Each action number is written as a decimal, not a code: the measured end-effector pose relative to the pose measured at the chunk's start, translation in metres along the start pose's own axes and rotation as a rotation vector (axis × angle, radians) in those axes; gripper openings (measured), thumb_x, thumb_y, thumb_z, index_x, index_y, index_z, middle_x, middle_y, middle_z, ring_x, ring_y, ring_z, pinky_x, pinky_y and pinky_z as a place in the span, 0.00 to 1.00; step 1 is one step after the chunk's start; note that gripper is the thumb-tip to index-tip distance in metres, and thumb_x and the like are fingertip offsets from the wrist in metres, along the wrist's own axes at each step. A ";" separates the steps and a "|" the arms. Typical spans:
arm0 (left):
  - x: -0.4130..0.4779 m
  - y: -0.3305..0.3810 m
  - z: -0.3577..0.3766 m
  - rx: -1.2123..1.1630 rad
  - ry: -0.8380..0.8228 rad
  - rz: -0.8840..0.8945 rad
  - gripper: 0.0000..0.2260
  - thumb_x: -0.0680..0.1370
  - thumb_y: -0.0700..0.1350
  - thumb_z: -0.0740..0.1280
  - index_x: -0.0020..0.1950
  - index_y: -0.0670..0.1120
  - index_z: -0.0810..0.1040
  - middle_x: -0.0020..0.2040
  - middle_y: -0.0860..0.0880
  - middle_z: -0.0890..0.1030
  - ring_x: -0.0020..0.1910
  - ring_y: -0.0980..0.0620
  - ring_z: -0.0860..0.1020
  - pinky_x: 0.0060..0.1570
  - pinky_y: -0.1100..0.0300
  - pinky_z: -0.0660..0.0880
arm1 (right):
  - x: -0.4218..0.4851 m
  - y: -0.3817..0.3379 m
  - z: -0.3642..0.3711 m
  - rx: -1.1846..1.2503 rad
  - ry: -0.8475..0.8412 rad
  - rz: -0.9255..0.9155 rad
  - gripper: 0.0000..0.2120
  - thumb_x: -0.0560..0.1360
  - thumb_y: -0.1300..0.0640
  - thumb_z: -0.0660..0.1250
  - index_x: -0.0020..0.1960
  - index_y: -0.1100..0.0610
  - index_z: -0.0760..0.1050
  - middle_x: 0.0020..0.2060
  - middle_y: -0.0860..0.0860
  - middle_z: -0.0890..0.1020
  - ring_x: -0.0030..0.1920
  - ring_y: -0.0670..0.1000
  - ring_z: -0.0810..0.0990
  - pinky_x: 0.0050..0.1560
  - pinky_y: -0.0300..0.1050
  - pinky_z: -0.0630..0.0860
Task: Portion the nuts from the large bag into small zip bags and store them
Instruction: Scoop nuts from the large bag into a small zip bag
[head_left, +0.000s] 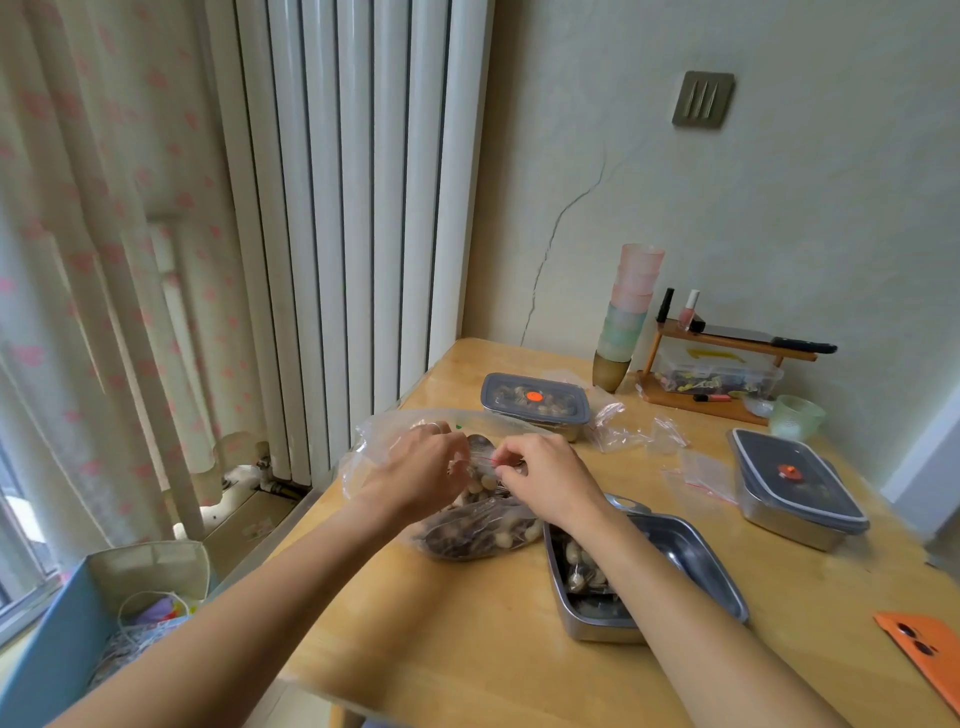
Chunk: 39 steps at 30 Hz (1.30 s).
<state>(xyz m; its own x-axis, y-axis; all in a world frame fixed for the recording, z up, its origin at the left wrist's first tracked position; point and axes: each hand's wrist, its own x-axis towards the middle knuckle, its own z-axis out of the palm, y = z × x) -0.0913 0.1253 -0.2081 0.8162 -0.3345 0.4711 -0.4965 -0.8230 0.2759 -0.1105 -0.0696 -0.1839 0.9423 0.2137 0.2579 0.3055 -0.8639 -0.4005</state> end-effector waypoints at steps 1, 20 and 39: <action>0.001 0.001 -0.001 0.014 0.027 0.010 0.08 0.79 0.46 0.67 0.54 0.48 0.84 0.52 0.49 0.82 0.49 0.48 0.79 0.45 0.57 0.73 | 0.000 0.000 0.000 -0.012 0.003 -0.007 0.06 0.81 0.52 0.68 0.54 0.48 0.84 0.50 0.45 0.85 0.48 0.48 0.81 0.51 0.51 0.81; 0.005 0.004 -0.003 -0.155 0.019 -0.003 0.05 0.79 0.48 0.71 0.50 0.48 0.81 0.45 0.53 0.83 0.45 0.55 0.80 0.39 0.67 0.70 | -0.001 0.008 -0.004 0.039 0.118 -0.094 0.06 0.79 0.57 0.66 0.48 0.48 0.81 0.44 0.42 0.83 0.44 0.45 0.80 0.46 0.51 0.81; -0.001 0.006 0.008 -0.470 -0.025 -0.034 0.08 0.77 0.49 0.73 0.47 0.47 0.77 0.42 0.53 0.82 0.42 0.54 0.81 0.44 0.60 0.79 | -0.003 0.015 -0.002 0.115 -0.005 -0.019 0.04 0.80 0.53 0.69 0.47 0.46 0.81 0.42 0.42 0.83 0.40 0.43 0.79 0.42 0.42 0.78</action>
<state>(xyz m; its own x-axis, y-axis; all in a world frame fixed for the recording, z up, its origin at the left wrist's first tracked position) -0.0933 0.1170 -0.2135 0.8385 -0.3261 0.4365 -0.5443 -0.5384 0.6434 -0.1089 -0.0842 -0.1895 0.9367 0.2324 0.2618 0.3369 -0.8016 -0.4939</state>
